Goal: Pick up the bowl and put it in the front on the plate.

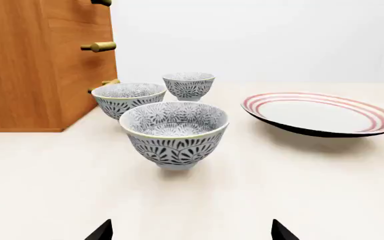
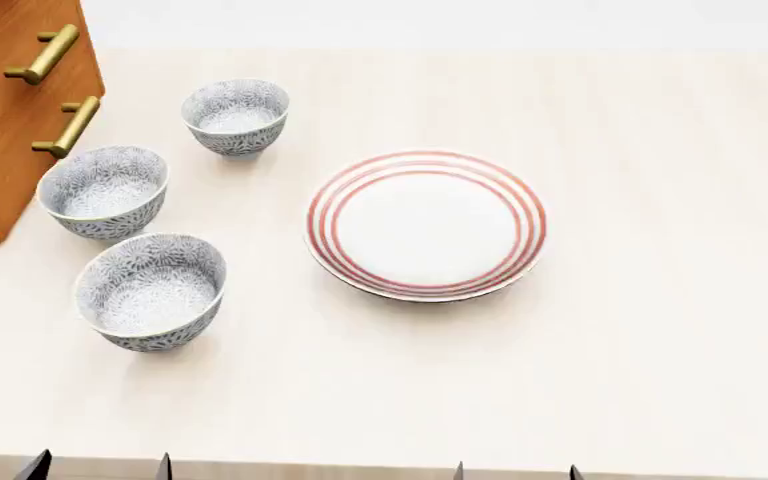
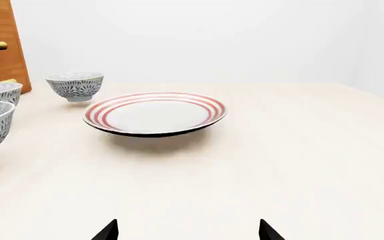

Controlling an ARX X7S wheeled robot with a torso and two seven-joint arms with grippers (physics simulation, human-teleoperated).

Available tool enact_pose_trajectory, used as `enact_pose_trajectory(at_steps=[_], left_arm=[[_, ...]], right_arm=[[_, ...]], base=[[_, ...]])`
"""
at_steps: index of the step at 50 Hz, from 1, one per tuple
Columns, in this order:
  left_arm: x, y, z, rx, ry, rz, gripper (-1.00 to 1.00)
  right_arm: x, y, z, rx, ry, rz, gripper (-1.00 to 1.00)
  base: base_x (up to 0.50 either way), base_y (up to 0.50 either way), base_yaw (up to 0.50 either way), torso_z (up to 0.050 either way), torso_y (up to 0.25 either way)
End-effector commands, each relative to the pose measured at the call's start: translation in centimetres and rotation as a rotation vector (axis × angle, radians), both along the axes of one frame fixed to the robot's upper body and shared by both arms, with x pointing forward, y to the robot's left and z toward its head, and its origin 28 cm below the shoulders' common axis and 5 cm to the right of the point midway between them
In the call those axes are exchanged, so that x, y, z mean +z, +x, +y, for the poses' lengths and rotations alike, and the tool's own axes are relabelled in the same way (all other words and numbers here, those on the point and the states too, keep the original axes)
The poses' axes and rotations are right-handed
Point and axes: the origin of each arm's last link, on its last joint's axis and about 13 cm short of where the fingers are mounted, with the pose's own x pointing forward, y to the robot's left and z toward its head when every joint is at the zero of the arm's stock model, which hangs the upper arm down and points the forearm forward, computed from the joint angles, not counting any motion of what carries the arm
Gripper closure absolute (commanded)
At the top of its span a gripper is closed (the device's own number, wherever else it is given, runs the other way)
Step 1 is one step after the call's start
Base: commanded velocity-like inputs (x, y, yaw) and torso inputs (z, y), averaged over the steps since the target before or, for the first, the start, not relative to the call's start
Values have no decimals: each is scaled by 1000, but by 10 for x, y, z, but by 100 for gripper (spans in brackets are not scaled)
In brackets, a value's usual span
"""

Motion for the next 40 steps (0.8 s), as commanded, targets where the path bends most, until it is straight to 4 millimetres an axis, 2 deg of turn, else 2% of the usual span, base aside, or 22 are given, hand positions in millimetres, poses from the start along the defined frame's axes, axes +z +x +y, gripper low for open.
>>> enact_pose_trajectory(at_steps=[1, 25, 29, 31, 32, 34, 37, 40], left_arm=[[-3, 1, 0, 2, -6, 32, -100], [-2, 0, -2, 1, 18, 12, -100], [17, -1, -2, 62, 99, -183, -100], [38, -6, -1, 91, 132, -394, -100], [50, -10, -1, 130, 213, -513, -100], [63, -18, -1, 167, 258, -670, -100], [75, -26, -2, 188, 292, -793, -100], [80, -30, -2, 197, 291, -816, -100]], right_arm=[[0, -1, 1, 4, 4, 1, -100], [2, -2, 2, 6, 30, -3, -100], [25, -3, 1, -20, 115, -264, -100], [43, -6, 1, -14, 130, -480, -100], [55, -10, 0, -20, 121, -617, -100], [68, -18, -1, -28, 137, -792, -100], [76, -27, -1, -32, 163, -901, -100], [78, -28, -1, -35, 177, -915, -100]], base=[[0, 0, 0, 0, 0], [0, 0, 0, 0, 0], [0, 0, 0, 0, 0], [0, 0, 0, 0, 0], [0, 0, 0, 0, 0], [0, 0, 0, 0, 0], [0, 0, 0, 0, 0], [0, 0, 0, 0, 0]])
